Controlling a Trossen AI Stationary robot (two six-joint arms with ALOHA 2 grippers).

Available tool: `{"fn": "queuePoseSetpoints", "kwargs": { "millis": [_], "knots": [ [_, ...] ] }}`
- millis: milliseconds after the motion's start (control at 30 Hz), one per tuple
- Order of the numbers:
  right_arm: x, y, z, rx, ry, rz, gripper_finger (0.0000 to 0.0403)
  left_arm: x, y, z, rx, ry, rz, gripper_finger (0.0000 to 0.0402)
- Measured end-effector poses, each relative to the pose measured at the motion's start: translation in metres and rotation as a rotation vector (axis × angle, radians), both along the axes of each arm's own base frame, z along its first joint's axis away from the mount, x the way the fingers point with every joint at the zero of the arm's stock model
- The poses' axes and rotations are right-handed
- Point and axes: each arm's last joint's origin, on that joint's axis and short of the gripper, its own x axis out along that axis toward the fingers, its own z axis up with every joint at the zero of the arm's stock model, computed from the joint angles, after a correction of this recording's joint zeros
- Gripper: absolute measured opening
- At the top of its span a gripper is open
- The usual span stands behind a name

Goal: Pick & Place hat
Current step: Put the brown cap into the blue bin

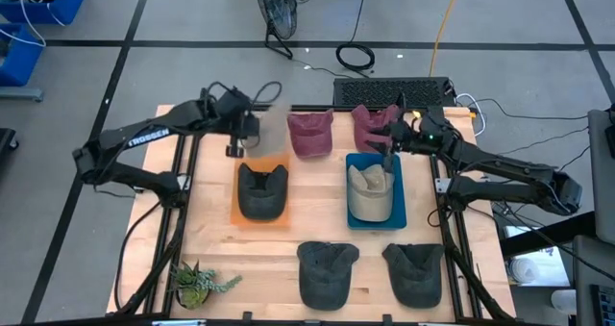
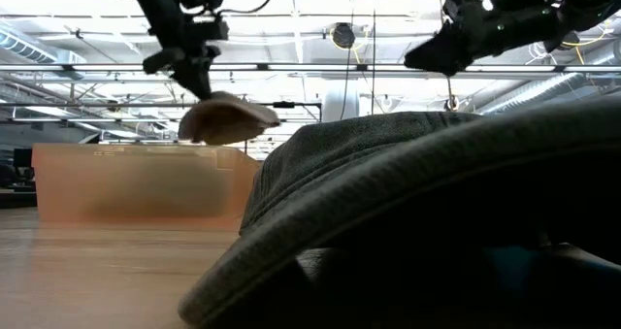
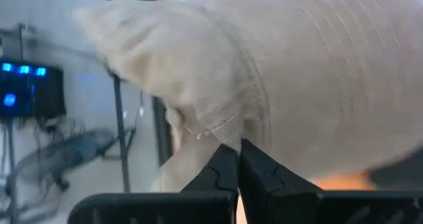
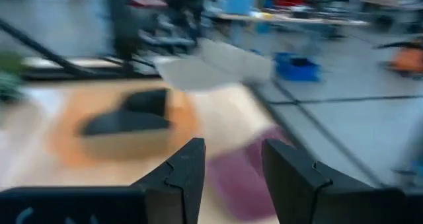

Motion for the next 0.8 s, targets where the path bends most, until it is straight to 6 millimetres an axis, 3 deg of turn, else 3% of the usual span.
{"fn": "queuePoseSetpoints", "kwargs": {
  "millis": [133, 300, 467, 633, 800],
  "knots": [
    [0.017, 0.013, 0.002, 0.069, -0.086, 0.202, 0.0134, 0.019, -0.029, 0.003, -0.090, -0.113, -0.071, 0.0005],
    [0.046, 0.035, 0.006, 0.037, -0.129, 0.329, 0.0138, 0.045, -0.065, -0.009, -0.163, -0.121, -0.141, 0.0004],
    [0.081, 0.057, 0.023, -0.001, -0.087, 0.316, 0.0156, 0.066, -0.091, -0.016, -0.223, -0.196, -0.161, 0.0003],
    [0.118, 0.080, 0.013, -0.018, 0.002, 0.297, 0.0182, 0.084, -0.108, -0.020, -0.258, -0.280, -0.177, 0.0006],
    [0.143, 0.084, 0.008, 0.020, 0.059, 0.244, 0.0194, 0.092, -0.122, -0.027, -0.268, -0.277, -0.218, 0.0006]
  ]
}}
